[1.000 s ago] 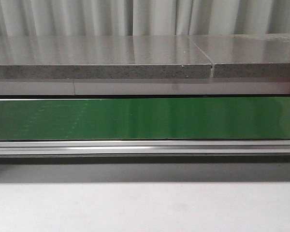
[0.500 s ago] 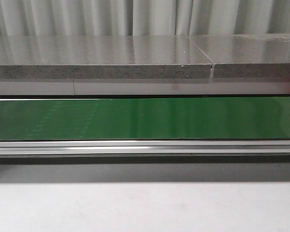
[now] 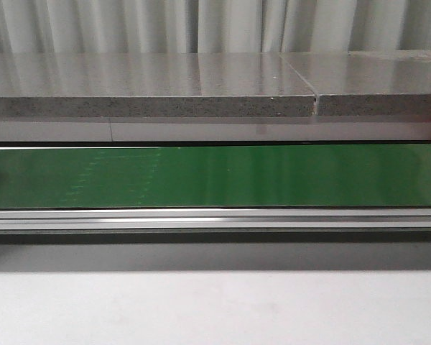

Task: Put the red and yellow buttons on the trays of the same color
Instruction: 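Grasp the yellow button from the cluster with the left gripper, then set the yellow button on the belt and open the left gripper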

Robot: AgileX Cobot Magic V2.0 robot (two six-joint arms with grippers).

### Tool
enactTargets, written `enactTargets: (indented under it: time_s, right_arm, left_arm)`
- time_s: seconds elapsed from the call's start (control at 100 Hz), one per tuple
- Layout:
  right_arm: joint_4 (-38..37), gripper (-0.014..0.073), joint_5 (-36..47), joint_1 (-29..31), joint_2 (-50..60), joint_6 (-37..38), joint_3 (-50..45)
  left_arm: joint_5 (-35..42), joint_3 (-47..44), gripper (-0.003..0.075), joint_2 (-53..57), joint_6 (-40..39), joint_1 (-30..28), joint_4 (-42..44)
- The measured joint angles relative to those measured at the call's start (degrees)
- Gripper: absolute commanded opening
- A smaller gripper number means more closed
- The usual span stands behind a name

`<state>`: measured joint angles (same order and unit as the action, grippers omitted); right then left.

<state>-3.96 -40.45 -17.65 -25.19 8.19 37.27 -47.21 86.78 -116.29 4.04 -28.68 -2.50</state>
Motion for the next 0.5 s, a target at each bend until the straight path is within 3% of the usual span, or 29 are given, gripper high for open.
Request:
enactTargets:
  time_s: [0.13,0.5]
  right_arm:
    - [0.0,-0.0066,0.0,0.0,0.0,0.0,0.0]
    - [0.0,-0.0066,0.0,0.0,0.0,0.0,0.0]
  left_arm:
    - [0.2,0.0,0.0186,0.1,0.3,0.1,-0.1]
    - [-2.4,-0.5,0.0185,10.0,0.9,2.7,0.0]
